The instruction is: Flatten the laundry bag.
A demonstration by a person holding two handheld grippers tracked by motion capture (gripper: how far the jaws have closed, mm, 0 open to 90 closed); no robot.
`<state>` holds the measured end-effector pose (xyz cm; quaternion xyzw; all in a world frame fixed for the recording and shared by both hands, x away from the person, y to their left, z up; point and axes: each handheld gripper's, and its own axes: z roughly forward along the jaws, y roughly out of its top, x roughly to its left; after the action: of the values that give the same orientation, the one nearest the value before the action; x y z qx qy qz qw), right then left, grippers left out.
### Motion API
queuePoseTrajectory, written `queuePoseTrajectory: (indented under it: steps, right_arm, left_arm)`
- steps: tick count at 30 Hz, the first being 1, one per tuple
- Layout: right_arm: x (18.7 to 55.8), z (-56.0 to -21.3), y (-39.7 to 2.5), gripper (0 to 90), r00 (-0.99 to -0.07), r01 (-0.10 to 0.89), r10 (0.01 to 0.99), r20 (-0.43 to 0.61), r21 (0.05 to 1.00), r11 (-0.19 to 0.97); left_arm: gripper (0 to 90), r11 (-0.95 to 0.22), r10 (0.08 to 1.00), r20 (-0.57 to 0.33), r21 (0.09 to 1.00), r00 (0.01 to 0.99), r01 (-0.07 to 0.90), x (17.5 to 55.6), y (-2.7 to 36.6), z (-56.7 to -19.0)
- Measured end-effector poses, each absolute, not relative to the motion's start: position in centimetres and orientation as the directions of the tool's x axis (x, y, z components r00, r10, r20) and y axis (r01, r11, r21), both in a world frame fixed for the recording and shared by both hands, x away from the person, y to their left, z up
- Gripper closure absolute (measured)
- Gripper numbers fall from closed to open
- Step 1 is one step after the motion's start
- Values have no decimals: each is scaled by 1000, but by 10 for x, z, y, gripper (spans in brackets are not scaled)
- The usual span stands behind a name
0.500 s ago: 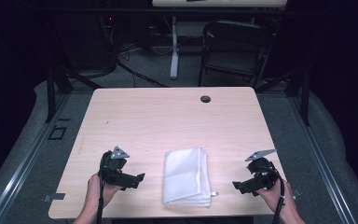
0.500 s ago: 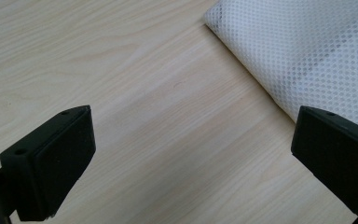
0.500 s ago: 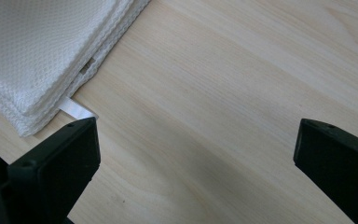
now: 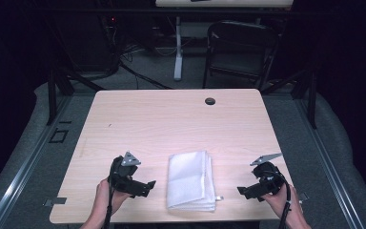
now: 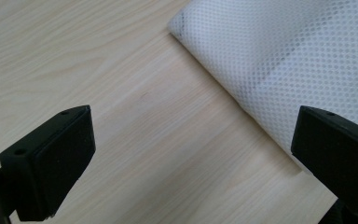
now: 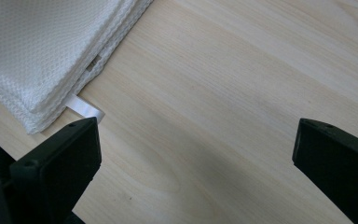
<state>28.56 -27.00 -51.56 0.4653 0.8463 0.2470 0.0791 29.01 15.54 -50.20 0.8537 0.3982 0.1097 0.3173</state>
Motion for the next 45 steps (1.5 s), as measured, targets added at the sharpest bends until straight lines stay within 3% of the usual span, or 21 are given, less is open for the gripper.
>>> queuePoseTrajectory:
  steps: [18,45]
  right_arm:
    - [285,-516,-261,12,-565,751,815,128,490,443]
    - [286,-519,-260,34,-564,760,816,126,466,453]
  left_arm:
    - [0,-560,635,-99,624,767,544,277,104,-508]
    - [0,-698,515,27,594,857,400,257,36,-525]
